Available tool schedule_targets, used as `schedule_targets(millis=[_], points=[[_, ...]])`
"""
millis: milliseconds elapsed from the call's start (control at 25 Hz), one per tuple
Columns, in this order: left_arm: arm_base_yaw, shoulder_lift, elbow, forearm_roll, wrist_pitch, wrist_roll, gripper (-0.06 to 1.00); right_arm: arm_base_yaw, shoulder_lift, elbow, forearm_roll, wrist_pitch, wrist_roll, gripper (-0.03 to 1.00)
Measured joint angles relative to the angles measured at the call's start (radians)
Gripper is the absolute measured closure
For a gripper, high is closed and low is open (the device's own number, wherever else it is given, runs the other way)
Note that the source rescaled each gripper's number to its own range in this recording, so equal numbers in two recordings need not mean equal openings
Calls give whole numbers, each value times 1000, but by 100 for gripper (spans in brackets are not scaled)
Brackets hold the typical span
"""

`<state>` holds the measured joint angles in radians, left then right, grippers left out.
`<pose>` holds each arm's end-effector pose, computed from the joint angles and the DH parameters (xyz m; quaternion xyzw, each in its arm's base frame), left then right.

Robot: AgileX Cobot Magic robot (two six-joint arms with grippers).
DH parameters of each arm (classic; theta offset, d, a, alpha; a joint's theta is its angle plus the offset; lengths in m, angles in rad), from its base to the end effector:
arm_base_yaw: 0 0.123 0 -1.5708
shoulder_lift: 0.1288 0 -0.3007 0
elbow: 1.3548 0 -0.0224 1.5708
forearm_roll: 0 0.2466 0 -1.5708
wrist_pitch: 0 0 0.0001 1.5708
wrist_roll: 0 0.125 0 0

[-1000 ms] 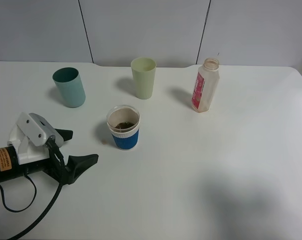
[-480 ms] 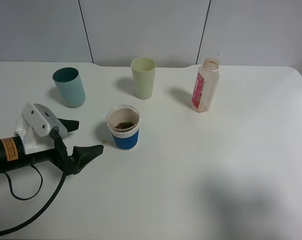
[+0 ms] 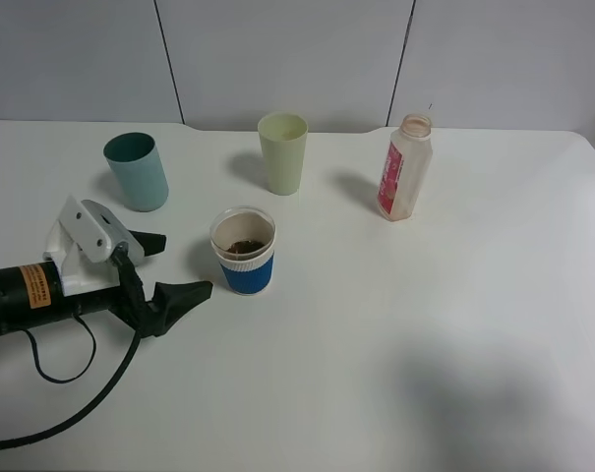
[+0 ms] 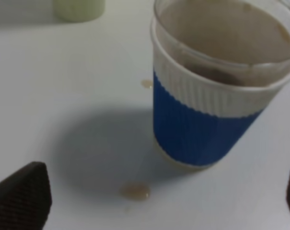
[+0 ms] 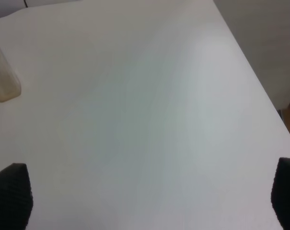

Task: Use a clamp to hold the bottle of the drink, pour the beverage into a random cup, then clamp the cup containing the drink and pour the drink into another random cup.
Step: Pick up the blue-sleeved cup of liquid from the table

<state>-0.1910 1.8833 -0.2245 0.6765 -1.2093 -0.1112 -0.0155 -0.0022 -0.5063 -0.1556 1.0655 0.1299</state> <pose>0.2235 -0.1177 0.1039 0.3037 0.7648 -0.2673 0.5014 0.0037 -0.0170 0.2623 0.0652 0.8472 -0.0477 0.5251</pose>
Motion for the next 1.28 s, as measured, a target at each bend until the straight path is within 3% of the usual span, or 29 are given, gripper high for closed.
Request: schedule_targets(millis=[280, 480, 1280], points=[[-163, 56, -54, -93, -1, 0, -2, 0, 0, 0, 0, 0, 0, -3], [-213, 115, -109, -122, -1, -4, -1, 0, 0, 0, 0, 0, 0, -3], [-229, 232, -259, -154, 0, -13, 0, 0, 0, 0, 0, 0, 0, -3]])
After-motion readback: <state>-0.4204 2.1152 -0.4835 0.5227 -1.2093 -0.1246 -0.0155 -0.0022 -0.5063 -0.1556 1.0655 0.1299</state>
